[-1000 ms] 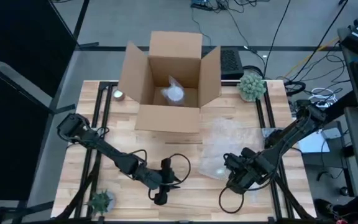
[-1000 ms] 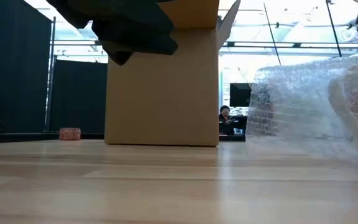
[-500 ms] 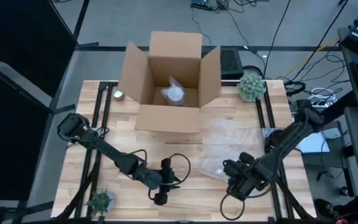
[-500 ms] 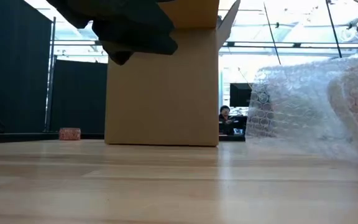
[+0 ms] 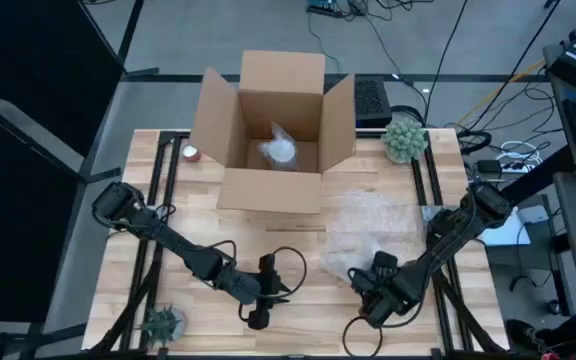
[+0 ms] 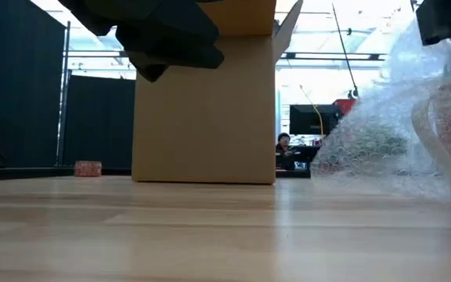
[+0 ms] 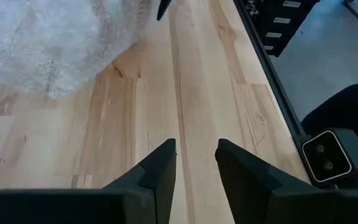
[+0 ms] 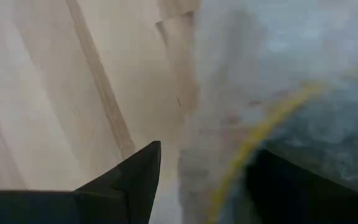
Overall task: Wrap mug
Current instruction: Wrap the orange cup with the transparent bubble wrap
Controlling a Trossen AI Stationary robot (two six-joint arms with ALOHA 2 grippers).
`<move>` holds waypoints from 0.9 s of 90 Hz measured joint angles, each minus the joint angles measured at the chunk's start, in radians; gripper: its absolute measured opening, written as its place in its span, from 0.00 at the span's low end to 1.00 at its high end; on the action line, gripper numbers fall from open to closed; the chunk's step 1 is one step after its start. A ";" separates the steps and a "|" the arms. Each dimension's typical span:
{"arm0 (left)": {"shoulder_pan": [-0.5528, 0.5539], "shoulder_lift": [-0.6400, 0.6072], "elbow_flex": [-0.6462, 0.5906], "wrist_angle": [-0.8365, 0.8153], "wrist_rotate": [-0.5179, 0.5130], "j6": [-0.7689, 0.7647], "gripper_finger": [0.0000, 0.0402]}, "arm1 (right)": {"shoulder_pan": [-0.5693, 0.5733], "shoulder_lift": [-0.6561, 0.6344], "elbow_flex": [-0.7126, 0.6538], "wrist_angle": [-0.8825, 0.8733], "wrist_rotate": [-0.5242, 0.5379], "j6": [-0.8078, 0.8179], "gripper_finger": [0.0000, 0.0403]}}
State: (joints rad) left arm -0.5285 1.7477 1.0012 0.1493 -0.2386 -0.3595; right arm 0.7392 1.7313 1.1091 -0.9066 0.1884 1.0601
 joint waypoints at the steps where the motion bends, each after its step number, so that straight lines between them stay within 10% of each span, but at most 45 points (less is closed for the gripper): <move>1: 0.000 0.000 0.000 0.000 0.000 0.000 0.26 | -0.001 0.002 0.000 0.000 -0.001 -0.004 0.48; 43: 0.000 0.000 0.000 0.000 0.000 -0.008 0.26 | -0.015 0.020 -0.002 0.074 -0.035 -0.146 0.04; 81: -0.027 0.000 0.000 0.015 0.000 -0.080 0.26 | -0.010 0.042 0.045 0.343 -0.038 -0.248 0.02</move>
State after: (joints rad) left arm -0.5552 1.7477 1.0012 0.1642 -0.2386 -0.4400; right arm 0.7296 1.7730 1.1542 -0.5640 0.1505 0.8119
